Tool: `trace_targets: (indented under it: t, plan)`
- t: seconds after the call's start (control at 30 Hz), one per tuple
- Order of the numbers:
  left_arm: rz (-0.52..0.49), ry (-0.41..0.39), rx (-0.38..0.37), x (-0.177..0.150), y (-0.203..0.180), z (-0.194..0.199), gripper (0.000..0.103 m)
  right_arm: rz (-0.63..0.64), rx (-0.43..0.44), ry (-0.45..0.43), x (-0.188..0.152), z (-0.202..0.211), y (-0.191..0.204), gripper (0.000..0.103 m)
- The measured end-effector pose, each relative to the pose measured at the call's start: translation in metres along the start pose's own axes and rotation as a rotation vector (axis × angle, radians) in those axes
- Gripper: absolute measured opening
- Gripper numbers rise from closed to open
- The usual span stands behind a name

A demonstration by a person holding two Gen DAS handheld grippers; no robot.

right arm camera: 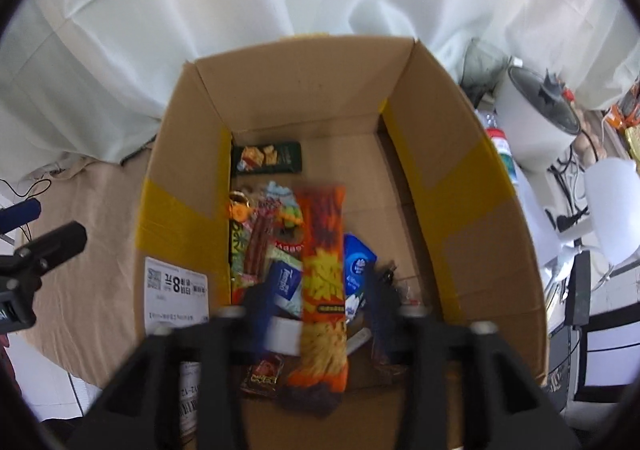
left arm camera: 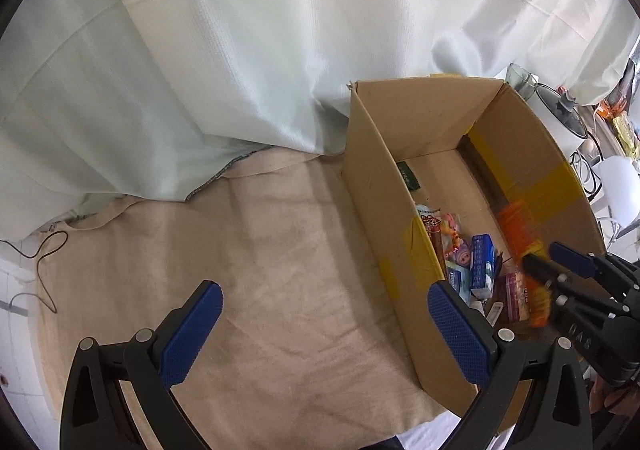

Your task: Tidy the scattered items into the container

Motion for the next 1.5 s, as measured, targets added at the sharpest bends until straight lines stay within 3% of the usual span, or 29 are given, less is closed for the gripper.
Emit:
trace_targets:
  t: [0.1, 0.23, 0.37, 0.53, 0.67, 0.83, 0.93, 1.07, 1.23, 1.37, 1.5]
  plan:
    - [0.001, -0.002, 0.006, 0.0, 0.002, -0.001, 0.103, 0.018, -0.033, -0.032, 0.001, 0.001, -0.004, 0.094]
    - [0.009, -0.006, 0.012, 0.0, 0.009, -0.001, 0.103, 0.007, -0.04, -0.042, 0.001, 0.003, -0.006, 0.103]
    - [0.022, -0.012, 0.018, 0.001, 0.02, 0.001, 0.103, 0.007, -0.066, -0.046, 0.001, 0.008, -0.006, 0.103]
    - [0.009, -0.03, 0.112, 0.001, 0.038, 0.005, 0.103, 0.018, -0.083, -0.058, 0.002, 0.019, 0.003, 0.103]
    - [0.033, -0.05, 0.105, 0.0, 0.055, 0.013, 0.103, 0.052, -0.089, -0.093, 0.011, 0.037, 0.025, 0.103]
    - [0.073, -0.082, 0.149, -0.001, 0.094, 0.03, 0.103, 0.108, -0.062, -0.144, 0.029, 0.058, 0.072, 0.103]
    - [0.094, -0.107, 0.207, -0.002, 0.128, 0.044, 0.103, 0.129, -0.048, -0.177, 0.038, 0.069, 0.109, 0.103]
    - [0.169, -0.145, 0.224, -0.01, 0.183, 0.069, 0.103, 0.164, -0.004, -0.201, 0.044, 0.08, 0.165, 0.103]
    - [0.234, -0.188, 0.244, -0.03, 0.247, 0.1, 0.103, 0.162, 0.042, -0.232, 0.046, 0.097, 0.231, 0.103]
    - [0.234, -0.205, 0.303, -0.052, 0.29, 0.117, 0.103, 0.172, 0.035, -0.255, 0.042, 0.103, 0.266, 0.103]
    - [0.27, -0.203, 0.288, -0.074, 0.314, 0.122, 0.103, 0.19, 0.026, -0.254, 0.03, 0.102, 0.289, 0.103]
Point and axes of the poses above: each gripper's, at about its wrist camera, not at the fingertips, and z roughly against the way its jaws point, y to its left, x to its top, the point moved 10 cm from there along -z, roughly the way its jaws point, and after that the axes turned 2 degrees about -y, right-handed, at the moved point
